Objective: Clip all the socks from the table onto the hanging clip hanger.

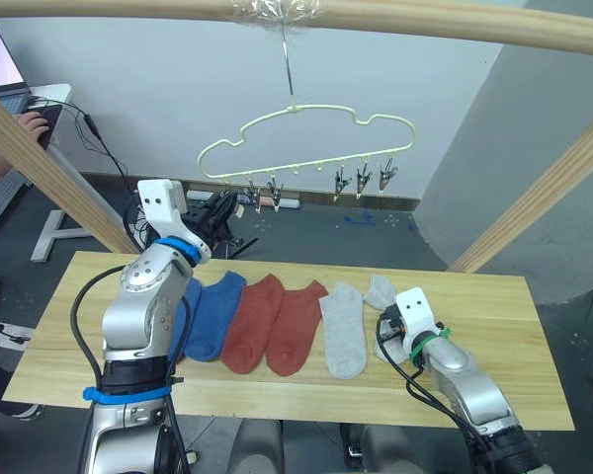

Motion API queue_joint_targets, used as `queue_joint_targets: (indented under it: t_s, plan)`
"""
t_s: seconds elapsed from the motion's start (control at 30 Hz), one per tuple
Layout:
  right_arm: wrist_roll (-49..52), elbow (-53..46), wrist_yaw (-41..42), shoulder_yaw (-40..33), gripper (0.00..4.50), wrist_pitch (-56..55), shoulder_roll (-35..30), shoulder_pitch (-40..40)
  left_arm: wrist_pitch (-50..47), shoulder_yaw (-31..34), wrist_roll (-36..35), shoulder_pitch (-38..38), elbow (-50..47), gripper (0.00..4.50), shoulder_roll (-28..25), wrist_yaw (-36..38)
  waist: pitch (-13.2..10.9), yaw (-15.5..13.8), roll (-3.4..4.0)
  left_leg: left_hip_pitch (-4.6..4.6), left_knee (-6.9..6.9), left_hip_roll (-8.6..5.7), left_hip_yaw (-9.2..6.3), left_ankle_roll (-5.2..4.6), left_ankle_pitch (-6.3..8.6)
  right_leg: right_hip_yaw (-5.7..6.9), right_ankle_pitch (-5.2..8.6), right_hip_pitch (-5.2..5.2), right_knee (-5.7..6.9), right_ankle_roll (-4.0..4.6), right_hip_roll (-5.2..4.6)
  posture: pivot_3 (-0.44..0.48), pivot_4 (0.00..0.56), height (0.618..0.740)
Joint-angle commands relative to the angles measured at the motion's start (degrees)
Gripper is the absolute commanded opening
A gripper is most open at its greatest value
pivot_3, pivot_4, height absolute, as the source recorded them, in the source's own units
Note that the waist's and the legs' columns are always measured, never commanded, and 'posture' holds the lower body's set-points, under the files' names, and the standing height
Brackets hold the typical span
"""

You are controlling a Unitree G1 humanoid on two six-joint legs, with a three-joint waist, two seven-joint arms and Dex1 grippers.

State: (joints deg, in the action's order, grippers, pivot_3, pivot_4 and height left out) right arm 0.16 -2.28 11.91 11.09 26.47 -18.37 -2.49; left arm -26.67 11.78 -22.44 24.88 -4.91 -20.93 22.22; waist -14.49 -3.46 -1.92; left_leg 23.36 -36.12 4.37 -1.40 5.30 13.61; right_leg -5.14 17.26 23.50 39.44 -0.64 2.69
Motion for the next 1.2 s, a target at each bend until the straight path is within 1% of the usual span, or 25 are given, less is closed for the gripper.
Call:
queue_joint_targets:
  t_s: [0.03, 0.13, 0.2, 0.27, 0.43, 0.5, 0.6, 0.83, 1.2]
  plan:
    - [0.3, -7.0, 4.9, 0.8, 0.01, -3.5, -2.0, 1.2, -7.9, 2.8, -6.5, 0.3, -0.8, 0.12, -0.4, 1.0, 0.0, 0.1, 0.0, 0.0, -0.01, 0.0, 0.0, 0.0, 0.0, 0.0, -0.01, 0.0, 0.02, 0.0, 0.0, 0.258, 0.211, 0.74]
    - [-1.3, -12.1, 9.7, 4.2, 0.01, -6.4, -4.7, 0.3, -14.7, 5.3, -12.2, 1.3, -0.7, 0.12, -0.9, 0.8, 0.0, 0.5, 0.0, -0.05, 0.0, 0.05, 0.0, 0.0, 0.0, 0.01, -0.01, 0.02, 0.12, -0.01, 0.04, 0.261, 0.212, 0.74]
    - [-3.5, -14.9, 12.5, 7.9, 0.01, -7.7, -5.4, -3.0, -22.3, 9.5, -19.5, 3.6, 0.8, 0.12, -1.0, -0.4, 0.0, 0.6, -0.01, -0.14, 0.0, 0.06, -0.02, 0.03, -0.02, 0.03, 0.05, 0.0, 0.23, -0.1, 0.07, 0.257, 0.217, 0.74]
    - [-5.4, -15.7, 13.0, 10.3, 0.01, -8.0, -4.2, -6.9, -28.1, 12.7, -24.8, 5.7, 2.6, 0.12, -1.5, -1.5, 0.0, 0.6, -0.02, -0.24, -0.01, 0.06, -0.04, 0.03, -0.03, 0.03, 0.06, 0.0, 0.41, -0.11, 0.08, 0.257, 0.217, 0.74]
    - [-7.7, -14.0, 13.0, 13.9, 0.01, -8.6, 0.9, -14.5, -35.4, 17.1, -31.7, 9.7, 5.8, 0.12, -1.8, -5.0, 0.0, 0.2, -0.03, -0.32, -0.01, 0.06, -0.14, 0.1, -0.08, 0.12, 0.06, -0.06, 0.52, -0.12, 0.09, 0.249, 0.222, 0.74]
    - [-8.1, -13.0, 12.9, 14.7, 0.01, -8.7, 3.0, -16.5, -36.9, 18.2, -33.5, 10.7, 6.6, 0.12, -1.5, -6.3, 0.0, 0.0, -0.03, -0.3, -0.04, 0.04, -0.12, 0.3, -0.19, 0.11, -0.02, -0.07, 0.5, 0.01, 0.05, 0.249, 0.222, 0.74]
    - [-9.5, -10.4, 12.8, 16.1, 0.01, -9.9, 5.6, -19.4, -38.6, 20.1, -37.0, 11.8, 7.2, 0.12, -0.4, -9.1, 0.0, -0.1, -0.04, -0.3, -0.04, 0.03, -0.11, 0.31, -0.2, 0.12, -0.1, -0.07, 0.49, 0.17, 0.02, 0.244, 0.223, 0.74]
    - [-10.2, -7.3, 13.9, 16.6, 0.01, -10.9, 8.3, -22.6, -39.6, 21.0, -41.7, 12.5, 7.1, 0.12, 0.2, -12.7, 0.0, -0.4, -0.04, -0.3, -0.01, 0.04, -0.14, 0.33, -0.2, 0.16, -0.11, -0.07, 0.5, 0.18, 0.01, 0.244, 0.223, 0.74]
    - [-10.2, -4.7, 13.9, 14.4, 0.01, -12.0, 10.1, -25.8, -41.7, 19.2, -44.8, 10.8, 5.2, 0.12, -0.9, -12.5, 0.0, -0.7, -0.04, -0.3, 0.0, 0.05, -0.15, 0.37, -0.22, 0.17, -0.11, -0.07, 0.5, 0.19, 0.01, 0.247, 0.221, 0.74]
